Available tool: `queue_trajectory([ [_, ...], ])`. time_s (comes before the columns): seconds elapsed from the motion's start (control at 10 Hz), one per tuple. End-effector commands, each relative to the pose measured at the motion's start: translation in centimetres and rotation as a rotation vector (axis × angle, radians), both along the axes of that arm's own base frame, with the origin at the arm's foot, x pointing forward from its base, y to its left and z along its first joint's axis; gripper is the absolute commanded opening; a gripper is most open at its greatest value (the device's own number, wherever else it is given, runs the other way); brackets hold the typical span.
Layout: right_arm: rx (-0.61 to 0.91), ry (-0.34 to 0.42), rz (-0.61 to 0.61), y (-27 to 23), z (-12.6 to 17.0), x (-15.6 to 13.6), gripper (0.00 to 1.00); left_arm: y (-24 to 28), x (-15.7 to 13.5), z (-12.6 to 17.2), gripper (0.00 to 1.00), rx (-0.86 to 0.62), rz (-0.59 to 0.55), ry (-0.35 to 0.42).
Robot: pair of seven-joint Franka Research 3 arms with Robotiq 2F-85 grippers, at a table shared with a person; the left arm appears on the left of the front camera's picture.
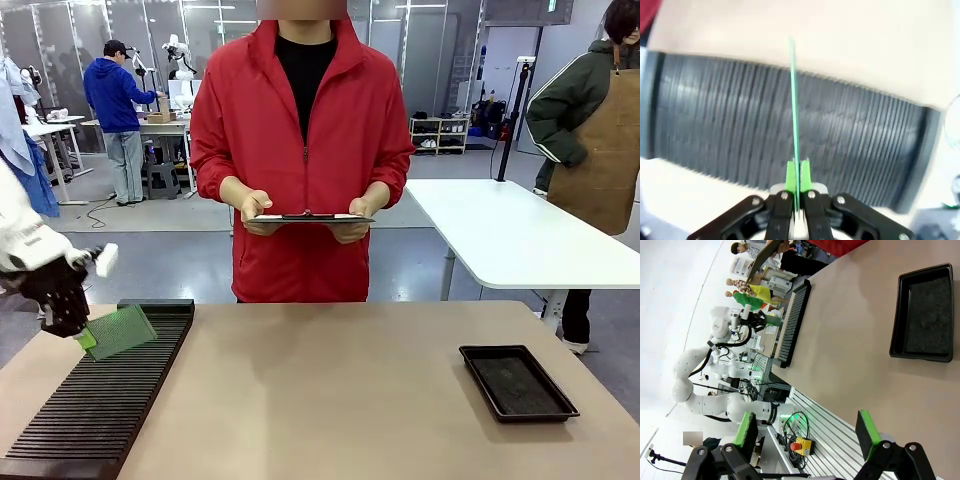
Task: Inspect the PCB.
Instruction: Pick up the Blank PCB and present it to the human.
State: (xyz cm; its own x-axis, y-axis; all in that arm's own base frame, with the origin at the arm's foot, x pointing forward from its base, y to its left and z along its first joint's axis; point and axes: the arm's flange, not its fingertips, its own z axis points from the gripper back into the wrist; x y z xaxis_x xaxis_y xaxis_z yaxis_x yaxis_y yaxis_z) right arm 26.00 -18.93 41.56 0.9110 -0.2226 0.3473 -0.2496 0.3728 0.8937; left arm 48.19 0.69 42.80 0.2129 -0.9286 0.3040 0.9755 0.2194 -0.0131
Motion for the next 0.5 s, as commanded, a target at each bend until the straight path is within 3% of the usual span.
queue_trajectory([
  [0.0,0.009,-0.026,0.003,-0.1,0.2,0.0,1.0,2.5,-1.8,2.0,0.0,-0.236,0.205,0.151],
  [0.2,0.009,-0.026,0.003,-0.1,0.2,0.0,1.0,3.2,-3.2,0.1,0.0,-0.516,0.392,0.378],
  [0.4,0.009,-0.026,0.003,-0.1,0.2,0.0,1.0,2.7,-4.1,-0.7,0.0,-0.624,0.493,0.379],
])
